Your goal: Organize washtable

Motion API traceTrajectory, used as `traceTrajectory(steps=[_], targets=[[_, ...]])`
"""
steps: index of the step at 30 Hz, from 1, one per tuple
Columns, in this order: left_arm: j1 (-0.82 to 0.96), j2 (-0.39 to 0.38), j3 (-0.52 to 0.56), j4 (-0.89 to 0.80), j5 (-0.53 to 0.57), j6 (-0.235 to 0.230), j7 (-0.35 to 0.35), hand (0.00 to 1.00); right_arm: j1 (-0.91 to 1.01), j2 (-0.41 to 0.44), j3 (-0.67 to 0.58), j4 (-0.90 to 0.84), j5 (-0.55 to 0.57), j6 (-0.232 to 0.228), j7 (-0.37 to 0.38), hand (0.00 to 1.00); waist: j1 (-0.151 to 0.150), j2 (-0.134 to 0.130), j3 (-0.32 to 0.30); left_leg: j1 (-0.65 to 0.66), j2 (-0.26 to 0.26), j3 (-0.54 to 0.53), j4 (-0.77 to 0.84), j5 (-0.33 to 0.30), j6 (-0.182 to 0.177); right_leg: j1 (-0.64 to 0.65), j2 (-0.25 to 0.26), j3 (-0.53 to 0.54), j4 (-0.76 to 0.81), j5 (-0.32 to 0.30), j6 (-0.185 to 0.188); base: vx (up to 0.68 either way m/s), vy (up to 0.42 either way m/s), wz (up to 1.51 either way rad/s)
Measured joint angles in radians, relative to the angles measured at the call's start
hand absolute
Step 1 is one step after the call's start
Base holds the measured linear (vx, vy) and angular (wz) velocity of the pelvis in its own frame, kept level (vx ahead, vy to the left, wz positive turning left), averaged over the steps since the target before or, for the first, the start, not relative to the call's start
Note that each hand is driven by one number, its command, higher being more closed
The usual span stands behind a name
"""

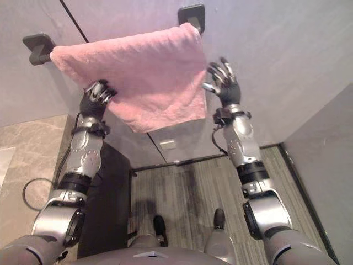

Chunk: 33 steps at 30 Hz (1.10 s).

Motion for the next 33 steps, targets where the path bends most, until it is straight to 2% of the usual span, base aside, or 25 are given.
traceTrajectory(steps=[7,11,17,20,25,28,33], targets=[[0.217,-0.048,0.102,0.002,0.001,0.019,0.034,0.0,0.18,-0.024,-0.155,-0.005,0.022,0.0,-0.009,0.0,0.005,0.0,0.0,0.004,0.0,-0.003,0.0,0.0,0.0,0.008,-0.002,-0.01,0.0,0.0,0.0,0.0,0.001,0.01],[0.307,-0.068,0.16,0.131,0.006,0.03,0.037,0.0,0.291,-0.011,-0.192,-0.005,0.02,0.0,-0.017,0.0,0.004,0.0,0.0,0.021,-0.001,-0.002,-0.006,-0.013,-0.006,0.026,-0.004,-0.02,-0.001,-0.01,0.004,0.0,0.002,0.0],[0.404,-0.116,0.188,0.282,0.104,0.063,0.027,0.0,0.429,0.035,-0.238,0.006,0.011,0.0,-0.017,0.0,0.001,-0.001,-0.001,0.022,-0.001,-0.002,-0.006,-0.024,-0.004,0.027,-0.004,-0.019,-0.007,-0.021,0.009,0.0,0.0,0.0],[0.43,-0.146,0.191,0.365,0.174,0.071,0.022,0.0,0.49,0.057,-0.241,0.052,-0.032,0.001,-0.015,0.0,-0.005,-0.003,-0.003,0.029,0.0,-0.001,-0.003,-0.027,-0.008,0.032,-0.003,-0.019,-0.006,-0.023,0.012,0.05,-0.006,-0.01],[0.479,-0.21,0.176,0.467,0.295,0.091,0.007,0.0,0.602,0.105,-0.245,0.206,-0.105,0.006,0.026,0.0,-0.006,-0.007,-0.014,0.059,0.0,0.006,0.0,-0.04,-0.009,0.057,-0.004,-0.019,-0.005,-0.034,0.012,0.07,-0.007,-0.03],[0.5,-0.237,0.152,0.526,0.33,0.11,-0.004,0.0,0.646,0.139,-0.244,0.357,-0.178,0.022,0.046,0.0,-0.011,-0.014,-0.02,0.07,0.0,0.009,0.0,-0.044,-0.008,0.067,-0.004,-0.017,-0.001,-0.039,0.014,0.07,-0.009,-0.03],[0.521,-0.284,0.153,0.629,0.357,0.151,0.009,0.0,0.667,0.185,-0.353,0.704,-0.183,0.074,0.042,0.0,-0.016,-0.021,-0.037,0.122,-0.004,0.037,0.001,-0.064,-0.01,0.102,-0.004,0.008,-0.001,-0.048,0.02,0.05,0.006,-0.15]])
